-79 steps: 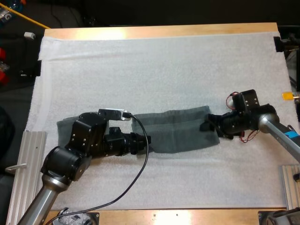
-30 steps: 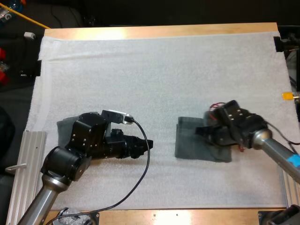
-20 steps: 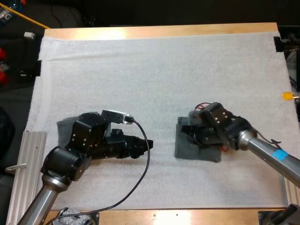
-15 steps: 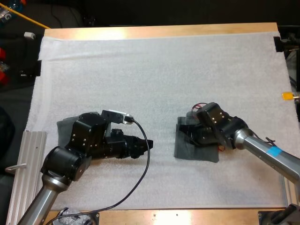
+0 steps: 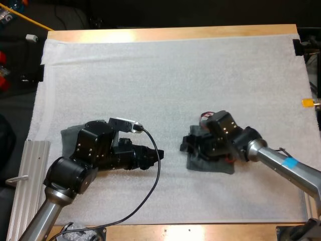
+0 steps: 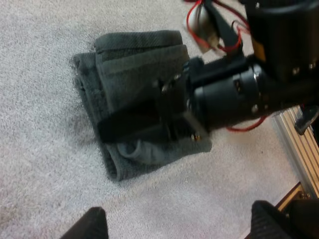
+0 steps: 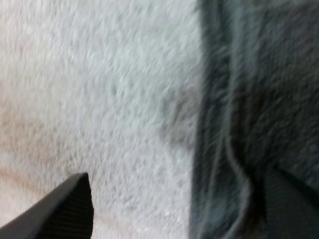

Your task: Pick towel from pile, fold and stack

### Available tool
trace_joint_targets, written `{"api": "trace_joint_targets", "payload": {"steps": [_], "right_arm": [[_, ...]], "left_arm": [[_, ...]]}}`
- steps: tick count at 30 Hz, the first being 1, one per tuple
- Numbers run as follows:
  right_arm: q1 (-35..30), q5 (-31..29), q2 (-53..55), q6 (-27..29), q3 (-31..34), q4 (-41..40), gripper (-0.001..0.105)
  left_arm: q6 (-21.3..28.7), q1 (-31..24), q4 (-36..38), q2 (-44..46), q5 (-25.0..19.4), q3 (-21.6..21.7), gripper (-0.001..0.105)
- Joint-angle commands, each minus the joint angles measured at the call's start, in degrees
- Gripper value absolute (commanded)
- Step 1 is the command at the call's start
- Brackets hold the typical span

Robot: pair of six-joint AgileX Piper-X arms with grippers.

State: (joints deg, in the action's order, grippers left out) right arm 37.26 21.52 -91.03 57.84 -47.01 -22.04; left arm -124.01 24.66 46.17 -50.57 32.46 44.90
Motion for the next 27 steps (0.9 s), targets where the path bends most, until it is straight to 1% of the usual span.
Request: {"api": "trace_joint_targets", "payload": {"steps": [1, 6, 10, 17, 20, 23, 25, 26, 27], "right_arm": [[1.1, 0.0, 0.0, 0.6, -0.1, 0.4, 0.070], [3.7, -0.4, -1.7, 0.1, -0.1, 0.6, 0.070], [4.1, 0.5, -2.9, 0.3, -0.1, 0.8, 0.070], [4.3, 0.9, 2.4, 1.5, -0.1, 0.8, 0.070], [4.3, -2.0, 6.9, 2.3, -0.1, -0.3, 0.070], [4.3, -7.1, 11.2, 5.0, -0.1, -2.9, 0.070], [4.3, -11.5, 15.1, 7.1, -0.1, -6.5, 0.070], [4.3, -12.4, 15.9, 7.8, -0.1, -7.6, 0.070], [4.3, -14.4, 17.6, 9.2, -0.1, -9.9, 0.070]], "left_arm": [[0.0, 0.3, 0.2, 0.3, 0.3, 0.1, 0.058], [0.0, 0.3, 0.2, 0.3, 0.3, 0.1, 0.058], [0.0, 0.3, 0.2, 0.3, 0.3, 0.1, 0.058], [0.0, 0.3, 0.2, 0.3, 0.3, 0.1, 0.058], [0.0, 0.3, 0.2, 0.3, 0.3, 0.1, 0.058], [0.0, 0.3, 0.2, 0.3, 0.3, 0.1, 0.058], [0.0, 0.3, 0.2, 0.3, 0.3, 0.1, 0.058], [0.0, 0.3, 0.2, 0.3, 0.3, 0.1, 0.058], [0.0, 0.3, 0.2, 0.3, 0.3, 0.1, 0.058]]}}
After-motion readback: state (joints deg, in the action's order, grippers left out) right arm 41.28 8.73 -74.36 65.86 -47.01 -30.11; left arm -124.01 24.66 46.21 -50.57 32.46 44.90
